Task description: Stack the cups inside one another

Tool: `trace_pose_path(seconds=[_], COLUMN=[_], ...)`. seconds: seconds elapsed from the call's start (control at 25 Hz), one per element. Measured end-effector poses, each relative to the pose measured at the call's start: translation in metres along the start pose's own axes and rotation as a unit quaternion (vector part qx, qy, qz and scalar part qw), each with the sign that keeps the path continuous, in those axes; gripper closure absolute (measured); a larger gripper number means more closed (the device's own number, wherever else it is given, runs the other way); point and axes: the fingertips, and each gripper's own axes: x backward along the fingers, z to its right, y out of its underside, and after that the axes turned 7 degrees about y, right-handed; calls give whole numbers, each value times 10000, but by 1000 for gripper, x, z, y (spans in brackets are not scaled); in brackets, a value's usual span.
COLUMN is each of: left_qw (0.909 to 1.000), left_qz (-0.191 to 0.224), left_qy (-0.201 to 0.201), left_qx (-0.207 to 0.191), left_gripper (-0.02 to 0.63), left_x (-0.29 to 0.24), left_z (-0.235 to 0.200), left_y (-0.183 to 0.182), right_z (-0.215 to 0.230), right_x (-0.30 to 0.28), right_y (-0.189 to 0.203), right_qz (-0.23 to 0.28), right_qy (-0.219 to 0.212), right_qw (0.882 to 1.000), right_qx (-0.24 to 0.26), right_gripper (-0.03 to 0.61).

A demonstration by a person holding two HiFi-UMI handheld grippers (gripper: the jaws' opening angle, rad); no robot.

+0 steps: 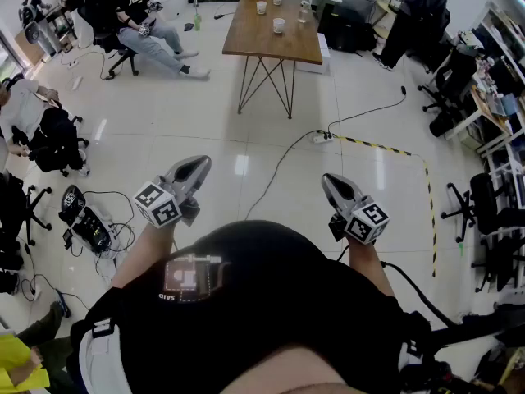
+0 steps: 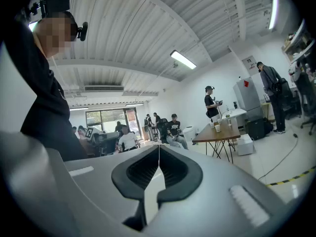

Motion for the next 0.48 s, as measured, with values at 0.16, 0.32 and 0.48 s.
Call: trace_pose_path(seconds=[0.16, 0.32, 0.48], left_qw=[10000, 10000, 9998], left_qz=[13, -34, -93], left_qy=[56, -38, -126], left_qx=[-52, 14, 121], left_gripper=[609, 609, 609], left_x=[-17, -26, -28], left_z=[13, 18, 9], left_y=[9, 15, 19], right_z=[16, 27, 33], right_x=[11, 11, -3], right_y=[-1, 5, 14], right_qz=[-6, -55, -183], right_qy=[-42, -125, -187], right_qw=[10000, 9999, 9996], right_qx=[-14, -41, -80], right_gripper=[561, 561, 561])
